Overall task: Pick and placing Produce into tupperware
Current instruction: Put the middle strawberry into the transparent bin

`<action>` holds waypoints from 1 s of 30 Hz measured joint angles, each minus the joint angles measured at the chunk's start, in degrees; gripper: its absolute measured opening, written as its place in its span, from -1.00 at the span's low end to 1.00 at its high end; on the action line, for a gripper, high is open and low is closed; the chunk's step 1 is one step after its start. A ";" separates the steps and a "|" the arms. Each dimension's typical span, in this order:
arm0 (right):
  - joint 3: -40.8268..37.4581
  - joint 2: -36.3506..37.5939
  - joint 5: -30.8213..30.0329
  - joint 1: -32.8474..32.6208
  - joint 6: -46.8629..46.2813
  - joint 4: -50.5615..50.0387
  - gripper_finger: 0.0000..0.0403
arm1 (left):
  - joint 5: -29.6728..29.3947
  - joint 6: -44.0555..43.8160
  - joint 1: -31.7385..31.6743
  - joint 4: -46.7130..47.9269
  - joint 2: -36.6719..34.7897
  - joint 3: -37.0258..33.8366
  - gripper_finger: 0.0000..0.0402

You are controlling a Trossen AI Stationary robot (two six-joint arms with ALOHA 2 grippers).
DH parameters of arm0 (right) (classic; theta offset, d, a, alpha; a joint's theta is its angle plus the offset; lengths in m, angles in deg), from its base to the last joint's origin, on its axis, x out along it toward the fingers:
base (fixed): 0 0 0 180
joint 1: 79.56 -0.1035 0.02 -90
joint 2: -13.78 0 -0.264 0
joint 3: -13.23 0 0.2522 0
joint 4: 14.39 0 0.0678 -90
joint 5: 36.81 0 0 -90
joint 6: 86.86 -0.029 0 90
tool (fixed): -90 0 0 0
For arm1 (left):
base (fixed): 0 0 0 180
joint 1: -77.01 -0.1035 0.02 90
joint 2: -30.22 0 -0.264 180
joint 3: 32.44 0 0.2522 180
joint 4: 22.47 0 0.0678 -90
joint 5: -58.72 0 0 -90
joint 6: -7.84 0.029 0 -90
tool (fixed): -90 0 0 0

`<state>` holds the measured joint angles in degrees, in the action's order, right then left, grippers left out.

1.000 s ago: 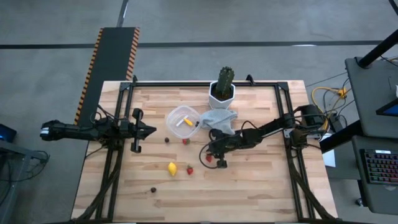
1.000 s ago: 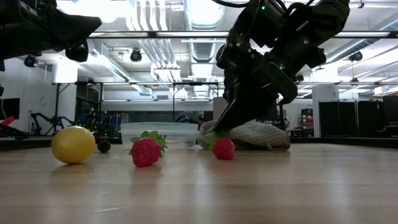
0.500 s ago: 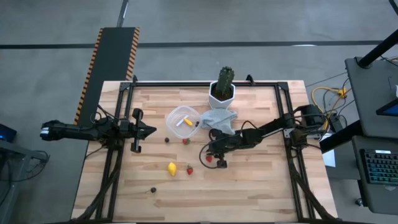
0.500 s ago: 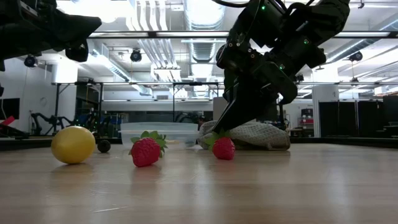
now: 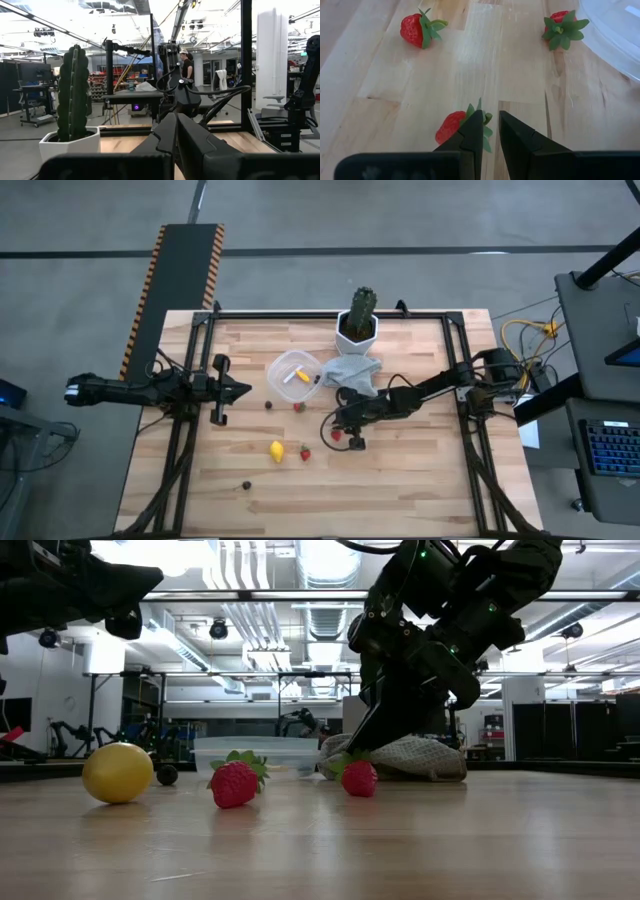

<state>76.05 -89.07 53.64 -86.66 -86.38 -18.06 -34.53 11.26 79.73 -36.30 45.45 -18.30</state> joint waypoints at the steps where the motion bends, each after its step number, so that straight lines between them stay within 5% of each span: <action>1: 0.00 0.00 -0.01 0.00 -0.03 -0.02 -0.73 | -0.01 0.00 -0.02 0.00 0.00 0.00 -1.00; 30: 0.47 -0.02 -0.48 0.50 -0.45 -0.09 -0.96 | 0.01 0.00 0.00 -0.13 0.00 0.02 -1.00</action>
<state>76.52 -89.09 53.16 -86.15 -86.83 -18.15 -34.52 11.26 79.73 -36.43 45.45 -18.28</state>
